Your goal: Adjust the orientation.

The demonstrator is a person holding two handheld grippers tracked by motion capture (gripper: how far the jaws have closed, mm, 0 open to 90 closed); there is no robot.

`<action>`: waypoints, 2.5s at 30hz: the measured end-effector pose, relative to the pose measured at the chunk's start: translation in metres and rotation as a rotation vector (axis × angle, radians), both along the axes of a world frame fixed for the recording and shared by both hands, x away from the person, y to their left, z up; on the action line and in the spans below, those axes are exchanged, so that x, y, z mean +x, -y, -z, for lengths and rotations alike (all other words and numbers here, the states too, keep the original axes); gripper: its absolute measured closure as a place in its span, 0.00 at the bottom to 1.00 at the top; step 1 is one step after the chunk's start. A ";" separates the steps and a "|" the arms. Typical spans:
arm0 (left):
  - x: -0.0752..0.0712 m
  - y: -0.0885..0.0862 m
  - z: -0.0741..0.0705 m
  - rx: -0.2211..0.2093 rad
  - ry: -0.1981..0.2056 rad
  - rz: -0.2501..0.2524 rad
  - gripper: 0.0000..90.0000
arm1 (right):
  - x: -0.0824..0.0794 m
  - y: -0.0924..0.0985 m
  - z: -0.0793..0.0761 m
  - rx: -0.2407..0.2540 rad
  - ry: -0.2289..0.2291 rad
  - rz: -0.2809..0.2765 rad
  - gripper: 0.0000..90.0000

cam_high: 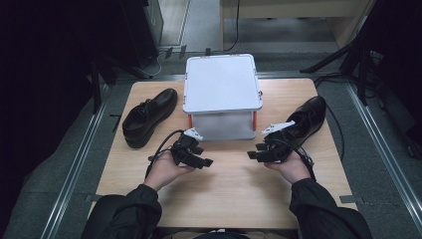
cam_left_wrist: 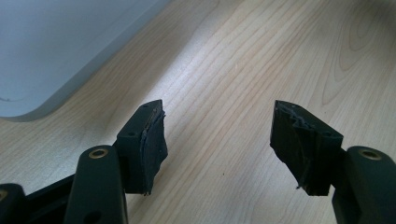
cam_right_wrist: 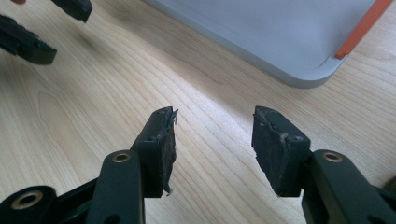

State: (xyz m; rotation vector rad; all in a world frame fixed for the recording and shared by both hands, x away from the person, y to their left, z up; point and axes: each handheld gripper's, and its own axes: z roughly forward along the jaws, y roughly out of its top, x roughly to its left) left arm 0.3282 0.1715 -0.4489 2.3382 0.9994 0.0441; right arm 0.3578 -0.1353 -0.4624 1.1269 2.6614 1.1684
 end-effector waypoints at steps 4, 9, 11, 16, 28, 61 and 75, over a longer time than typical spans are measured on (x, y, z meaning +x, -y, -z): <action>0.001 -0.001 0.000 -0.003 -0.027 -0.014 0.44 | 0.000 0.000 0.001 -0.008 -0.002 -0.008 0.56; 0.002 -0.003 -0.001 -0.007 -0.028 -0.029 0.45 | 0.000 0.001 0.001 -0.002 -0.008 -0.010 0.56; 0.001 -0.003 -0.002 -0.006 -0.025 -0.032 0.45 | 0.000 0.002 0.000 -0.005 -0.010 -0.012 0.56; -0.001 -0.007 -0.001 -0.005 -0.050 -0.044 0.46 | 0.001 0.002 -0.002 0.004 -0.017 -0.007 0.56; -0.006 -0.021 -0.008 0.001 -0.064 -0.063 0.53 | 0.004 -0.004 0.000 -0.008 -0.033 -0.058 0.55; 0.024 -0.076 -0.056 0.129 -0.109 -0.175 0.58 | 0.003 -0.012 0.005 -0.058 -0.046 -0.130 0.51; 0.046 -0.109 -0.080 0.180 -0.148 -0.228 0.62 | 0.002 -0.012 0.002 -0.057 -0.016 -0.121 0.51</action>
